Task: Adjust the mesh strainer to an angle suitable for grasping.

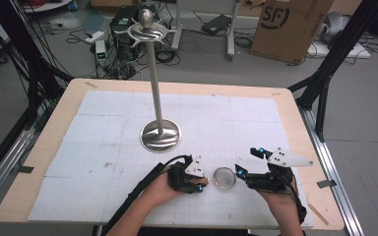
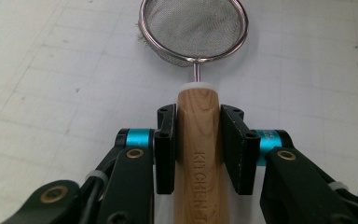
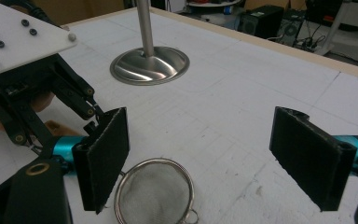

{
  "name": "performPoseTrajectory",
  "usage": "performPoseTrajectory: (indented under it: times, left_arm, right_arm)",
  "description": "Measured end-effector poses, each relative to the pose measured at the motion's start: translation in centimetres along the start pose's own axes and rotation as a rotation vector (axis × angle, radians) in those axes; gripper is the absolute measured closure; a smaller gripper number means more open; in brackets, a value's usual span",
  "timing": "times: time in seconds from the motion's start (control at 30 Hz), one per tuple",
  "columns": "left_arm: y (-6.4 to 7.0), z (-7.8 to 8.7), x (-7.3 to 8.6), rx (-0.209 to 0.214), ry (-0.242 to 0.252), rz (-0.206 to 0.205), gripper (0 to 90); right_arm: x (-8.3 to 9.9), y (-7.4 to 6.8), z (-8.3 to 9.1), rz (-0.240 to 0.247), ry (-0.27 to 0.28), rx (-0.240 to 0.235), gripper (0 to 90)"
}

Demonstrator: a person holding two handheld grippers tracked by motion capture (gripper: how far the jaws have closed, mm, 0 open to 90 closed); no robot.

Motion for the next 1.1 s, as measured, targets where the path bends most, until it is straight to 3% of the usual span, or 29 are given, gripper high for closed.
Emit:
performPoseTrajectory:
  times: [0.2, 0.27, 0.57, 0.73, 0.8, 1.1]
  left_arm:
    - [0.2, -0.7, -0.7, -0.009, -0.005, -0.021, 67.3]
    - [0.2, -0.5, -0.6, -0.006, -0.011, -0.019, 62.8]
    - [0.6, 1.5, 1.5, -0.026, -0.019, -0.016, 58.0]
    - [0.3, 2.6, 2.6, -0.040, -0.032, -0.028, 60.3]
    - [0.2, 2.8, 2.8, -0.035, -0.037, -0.038, 66.9]
    - [0.4, 2.2, 2.1, -0.048, -0.021, -0.056, 68.7]
  right_arm:
    - [0.0, 0.0, 0.1, -0.004, 0.001, -0.002, 19.2]
    - [0.1, 0.0, 0.1, -0.006, 0.001, 0.001, 19.2]
    - [0.1, 0.0, 0.2, -0.007, 0.001, 0.001, 19.2]
    - [0.2, -0.1, 0.0, -0.008, -0.006, 0.001, 19.2]
    - [0.3, 0.0, -0.1, -0.003, -0.006, 0.002, 19.2]
    - [0.4, 0.0, -0.2, -0.008, -0.012, 0.001, 19.2]
Point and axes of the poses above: each handheld gripper's, and its own axes: z roughly backward along the jaws, x roughly out of its underside, y roughly to its right, the point moved 6 cm from there along -z, roughly forward along the jaws, and after that the axes turned 2 degrees about -y, right-handed, at the moved point
